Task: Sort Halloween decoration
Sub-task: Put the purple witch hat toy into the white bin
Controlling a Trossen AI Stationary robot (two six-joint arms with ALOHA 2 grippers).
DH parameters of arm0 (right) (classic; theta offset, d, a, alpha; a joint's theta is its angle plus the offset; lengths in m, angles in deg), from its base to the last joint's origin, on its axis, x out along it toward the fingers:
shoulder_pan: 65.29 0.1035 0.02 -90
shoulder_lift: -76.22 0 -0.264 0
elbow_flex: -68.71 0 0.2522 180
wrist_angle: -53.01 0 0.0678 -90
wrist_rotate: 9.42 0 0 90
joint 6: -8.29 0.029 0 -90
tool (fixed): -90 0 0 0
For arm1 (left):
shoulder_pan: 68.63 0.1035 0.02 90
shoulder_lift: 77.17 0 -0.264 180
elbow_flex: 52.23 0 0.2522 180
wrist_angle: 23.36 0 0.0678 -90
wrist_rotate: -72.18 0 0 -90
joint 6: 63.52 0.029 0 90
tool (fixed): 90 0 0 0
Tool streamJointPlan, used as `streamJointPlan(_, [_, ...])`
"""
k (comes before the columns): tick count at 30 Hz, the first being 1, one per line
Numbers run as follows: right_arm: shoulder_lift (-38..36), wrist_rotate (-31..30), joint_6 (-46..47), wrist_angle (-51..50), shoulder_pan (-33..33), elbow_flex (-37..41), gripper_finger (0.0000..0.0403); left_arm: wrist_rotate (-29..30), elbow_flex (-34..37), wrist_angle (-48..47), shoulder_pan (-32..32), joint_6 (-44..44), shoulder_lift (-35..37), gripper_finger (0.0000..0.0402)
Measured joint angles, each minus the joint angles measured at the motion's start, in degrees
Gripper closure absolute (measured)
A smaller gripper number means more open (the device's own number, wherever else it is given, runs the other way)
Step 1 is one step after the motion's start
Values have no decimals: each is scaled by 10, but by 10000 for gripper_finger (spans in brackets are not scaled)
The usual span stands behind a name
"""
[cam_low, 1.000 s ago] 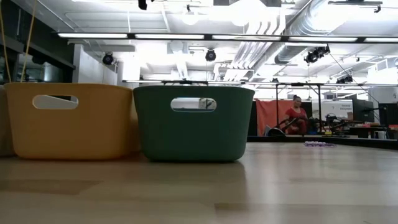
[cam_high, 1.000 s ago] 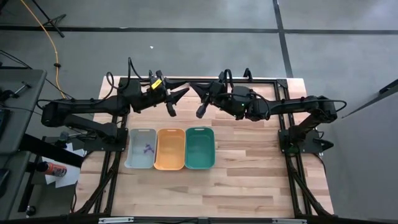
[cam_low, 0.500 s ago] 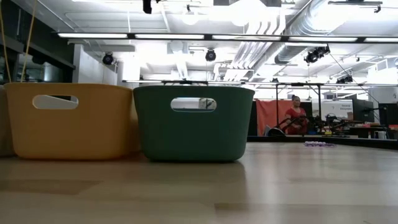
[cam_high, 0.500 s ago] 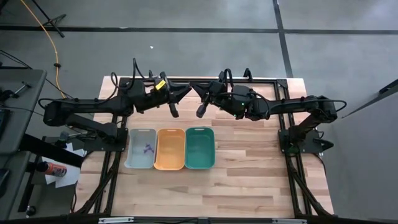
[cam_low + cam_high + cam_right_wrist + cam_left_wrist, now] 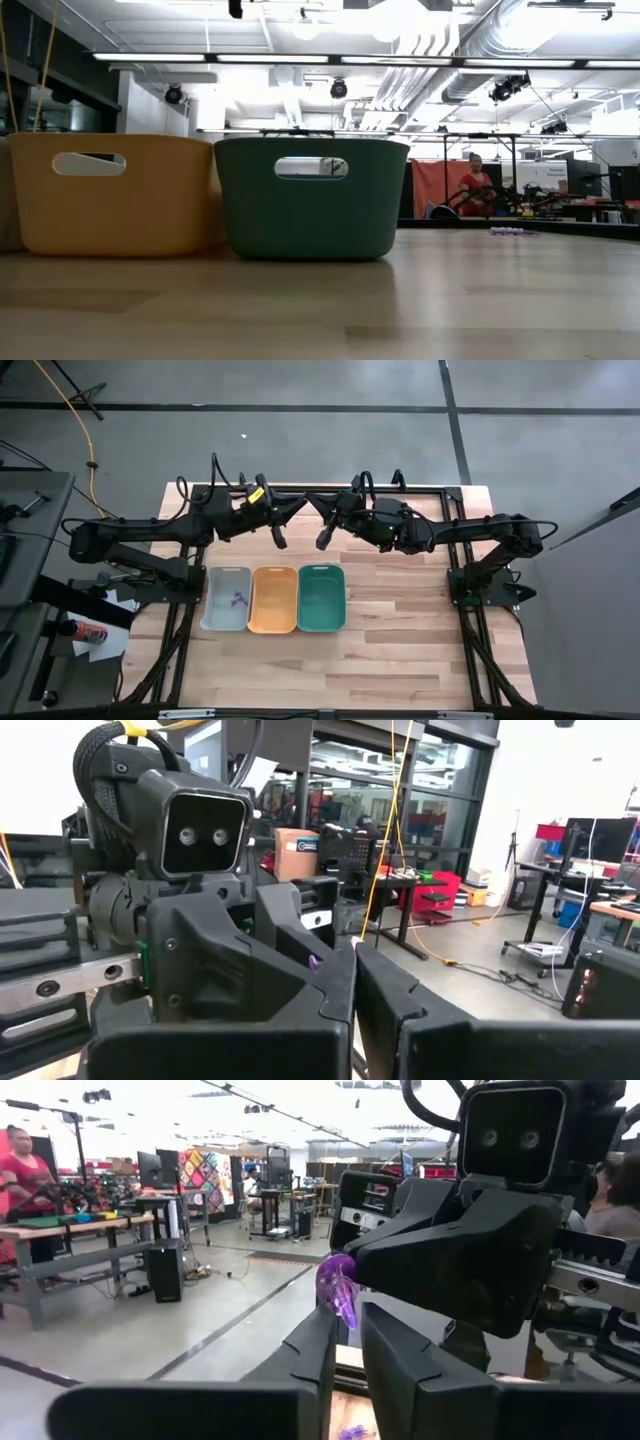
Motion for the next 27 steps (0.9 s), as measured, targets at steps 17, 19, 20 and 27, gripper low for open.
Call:
streamJointPlan(17, [0, 0, 0, -2, -2, 0, 403, 0, 0, 14, 0, 24, 1, 271])
streamJointPlan(19, [0, 0, 0, -1, -2, 0, 403, 0, 0, 18, 0, 24, 1, 271])
streamJointPlan(20, [0, 0, 0, -1, -2, 0, 403, 0, 0, 19, 0, 24, 1, 271])
streamJointPlan(27, [0, 0, 0, -1, -2, 0, 403, 0, 0, 16, 0, 22, 1, 281])
